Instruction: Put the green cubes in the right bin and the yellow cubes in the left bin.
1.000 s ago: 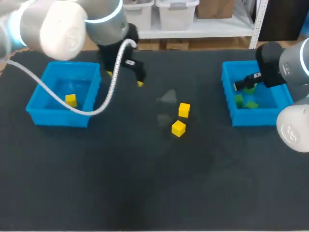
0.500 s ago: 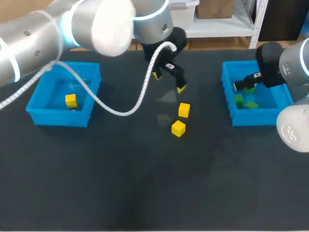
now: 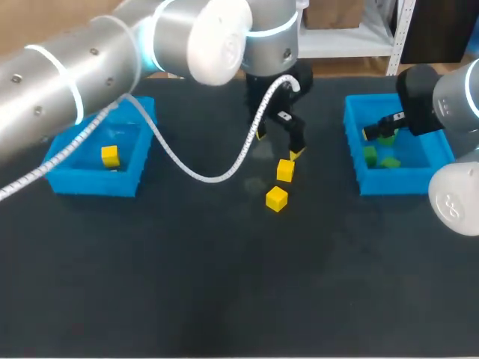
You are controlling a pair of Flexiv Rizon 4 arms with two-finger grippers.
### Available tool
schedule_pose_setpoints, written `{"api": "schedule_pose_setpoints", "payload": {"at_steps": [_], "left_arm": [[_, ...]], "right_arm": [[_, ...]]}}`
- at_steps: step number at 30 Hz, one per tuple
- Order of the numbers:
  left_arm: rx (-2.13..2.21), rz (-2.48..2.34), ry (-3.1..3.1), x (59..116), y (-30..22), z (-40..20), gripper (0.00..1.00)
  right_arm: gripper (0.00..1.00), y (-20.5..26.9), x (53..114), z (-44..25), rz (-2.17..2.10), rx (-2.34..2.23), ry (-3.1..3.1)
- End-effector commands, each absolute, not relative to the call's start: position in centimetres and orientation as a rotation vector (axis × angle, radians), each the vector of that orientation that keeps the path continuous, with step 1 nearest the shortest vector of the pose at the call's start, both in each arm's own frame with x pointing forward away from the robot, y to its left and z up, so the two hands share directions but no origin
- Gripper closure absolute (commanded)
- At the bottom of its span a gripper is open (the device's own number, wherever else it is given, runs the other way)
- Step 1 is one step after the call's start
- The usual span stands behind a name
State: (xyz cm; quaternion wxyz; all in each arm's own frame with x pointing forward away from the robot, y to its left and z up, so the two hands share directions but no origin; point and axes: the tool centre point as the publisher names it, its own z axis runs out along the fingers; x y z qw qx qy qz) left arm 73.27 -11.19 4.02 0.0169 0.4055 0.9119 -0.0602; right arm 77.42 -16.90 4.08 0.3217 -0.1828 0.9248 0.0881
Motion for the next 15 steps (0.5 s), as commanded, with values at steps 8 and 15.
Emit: {"api": "schedule_pose_setpoints", "payload": {"at_steps": [8, 15], "left_arm": [[1.28, -0.142, 2.949, 73.2, -12.5, 2.1, 0.0], [1.317, -0.099, 2.952, 72.4, -13.1, 1.8, 0.0]], "right_arm": [[0.0, -16.9, 77.4, 4.2, 0.232, -0.481, 2.43], [0.0, -16.9, 77.4, 4.2, 0.232, -0.481, 2.43]]}}
